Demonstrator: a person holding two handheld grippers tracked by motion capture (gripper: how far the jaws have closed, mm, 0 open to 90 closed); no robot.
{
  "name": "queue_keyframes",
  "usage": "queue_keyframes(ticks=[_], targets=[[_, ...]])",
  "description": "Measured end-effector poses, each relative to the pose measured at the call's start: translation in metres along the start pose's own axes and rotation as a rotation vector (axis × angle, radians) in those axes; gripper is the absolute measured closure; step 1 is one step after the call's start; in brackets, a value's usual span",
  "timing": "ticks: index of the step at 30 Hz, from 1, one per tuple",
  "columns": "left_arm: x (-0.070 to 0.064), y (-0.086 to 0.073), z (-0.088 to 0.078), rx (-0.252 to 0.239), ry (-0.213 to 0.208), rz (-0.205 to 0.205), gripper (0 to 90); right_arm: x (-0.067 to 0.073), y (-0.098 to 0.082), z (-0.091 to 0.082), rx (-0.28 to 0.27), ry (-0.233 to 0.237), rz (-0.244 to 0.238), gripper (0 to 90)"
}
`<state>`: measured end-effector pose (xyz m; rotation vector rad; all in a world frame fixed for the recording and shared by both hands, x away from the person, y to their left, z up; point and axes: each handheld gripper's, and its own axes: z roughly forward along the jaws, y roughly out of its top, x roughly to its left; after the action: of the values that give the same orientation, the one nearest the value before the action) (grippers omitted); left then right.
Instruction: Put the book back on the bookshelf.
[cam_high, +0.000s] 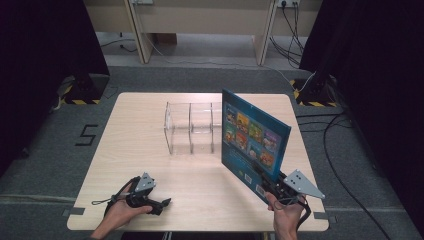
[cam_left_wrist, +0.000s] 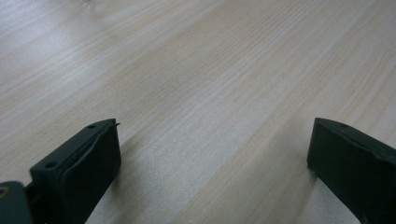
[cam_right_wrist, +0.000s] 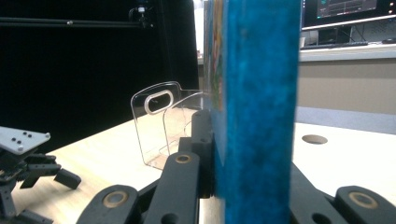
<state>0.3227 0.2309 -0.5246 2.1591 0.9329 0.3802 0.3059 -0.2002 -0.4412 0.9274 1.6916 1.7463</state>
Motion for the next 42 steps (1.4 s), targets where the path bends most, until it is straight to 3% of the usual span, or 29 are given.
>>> queue_keyframes(ticks=[10,29,42], targets=[[0.000,0.001,0.001,0.003,-0.004,0.002,0.7,-0.003,0.008,0.020,-0.016,-0.044,-0.006,83.4],[0.000,0.001,0.002,0.006,-0.007,0.003,0.0,-0.014,0.013,0.059,-0.036,-0.106,0.035,83.4],[0.000,0.002,0.002,0.003,-0.005,0.005,0.0,-0.015,0.020,0.087,-0.064,-0.184,0.011,83.4]])
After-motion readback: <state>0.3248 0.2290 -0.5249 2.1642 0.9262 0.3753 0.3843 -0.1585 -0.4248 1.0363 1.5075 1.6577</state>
